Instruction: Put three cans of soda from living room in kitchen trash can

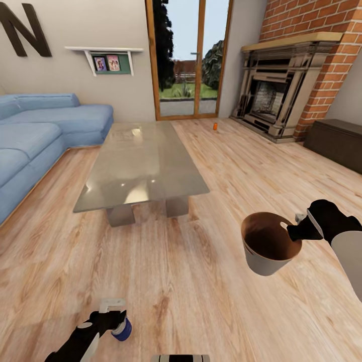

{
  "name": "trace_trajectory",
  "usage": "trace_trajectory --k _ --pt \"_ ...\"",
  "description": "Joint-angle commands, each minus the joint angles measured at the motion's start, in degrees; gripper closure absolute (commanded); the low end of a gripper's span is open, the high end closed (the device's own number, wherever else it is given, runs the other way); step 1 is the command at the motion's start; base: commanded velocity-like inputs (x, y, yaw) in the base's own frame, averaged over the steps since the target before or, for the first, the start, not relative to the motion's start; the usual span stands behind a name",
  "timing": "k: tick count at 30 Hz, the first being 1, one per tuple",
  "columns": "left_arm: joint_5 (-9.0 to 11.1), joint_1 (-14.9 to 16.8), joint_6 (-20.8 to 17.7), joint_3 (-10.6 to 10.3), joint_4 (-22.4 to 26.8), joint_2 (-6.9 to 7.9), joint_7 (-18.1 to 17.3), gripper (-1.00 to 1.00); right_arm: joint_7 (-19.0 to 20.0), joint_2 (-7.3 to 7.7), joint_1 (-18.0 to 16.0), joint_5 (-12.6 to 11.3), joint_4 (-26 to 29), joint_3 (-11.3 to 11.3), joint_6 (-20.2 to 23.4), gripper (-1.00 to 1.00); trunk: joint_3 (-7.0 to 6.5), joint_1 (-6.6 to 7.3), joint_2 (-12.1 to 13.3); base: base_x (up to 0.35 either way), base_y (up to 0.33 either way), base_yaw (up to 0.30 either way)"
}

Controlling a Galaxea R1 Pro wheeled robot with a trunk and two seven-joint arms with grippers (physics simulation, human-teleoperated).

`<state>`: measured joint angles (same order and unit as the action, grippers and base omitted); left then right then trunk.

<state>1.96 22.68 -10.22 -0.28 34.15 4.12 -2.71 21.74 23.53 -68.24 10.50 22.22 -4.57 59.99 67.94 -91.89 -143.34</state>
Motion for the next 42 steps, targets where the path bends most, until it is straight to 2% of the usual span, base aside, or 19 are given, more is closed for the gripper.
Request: trace_trajectory --k 1,9,22,38,42 --pt "0.0 0.0 0.0 0.0 0.0 -0.02 0.0 -1.00 0.1 0.00 0.0 -0.1 0.0 0.1 0.0 1.00 0.09 0.01 0.0 0.153 -0.180 0.000" --pt "0.3 0.0 0.1 -0.2 0.4 -0.03 0.0 -1.00 0.1 0.02 0.0 -0.1 0.0 0.1 0.0 1.00 0.80 0.01 0.0 0.036 -0.044 0.000" --pt "0.4 0.0 0.0 0.3 0.0 0.01 -0.1 -1.00 0.1 0.02 0.0 -0.1 0.0 0.0 0.0 1.00 4.85 -0.33 -0.2 0.001 -0.001 0.000" --pt "0.4 0.0 0.1 0.0 0.6 0.01 0.0 -1.00 0.1 0.02 0.0 -0.1 0.0 -1.3 0.0 1.00 6.29 -0.33 -0.2 0.047 0.000 0.000" --pt "0.4 0.0 0.1 -0.1 0.5 -0.01 0.0 -1.00 0.1 0.02 0.0 -0.1 0.0 -1.3 0.0 1.00 7.54 -0.43 -0.2 0.006 0.000 0.000"
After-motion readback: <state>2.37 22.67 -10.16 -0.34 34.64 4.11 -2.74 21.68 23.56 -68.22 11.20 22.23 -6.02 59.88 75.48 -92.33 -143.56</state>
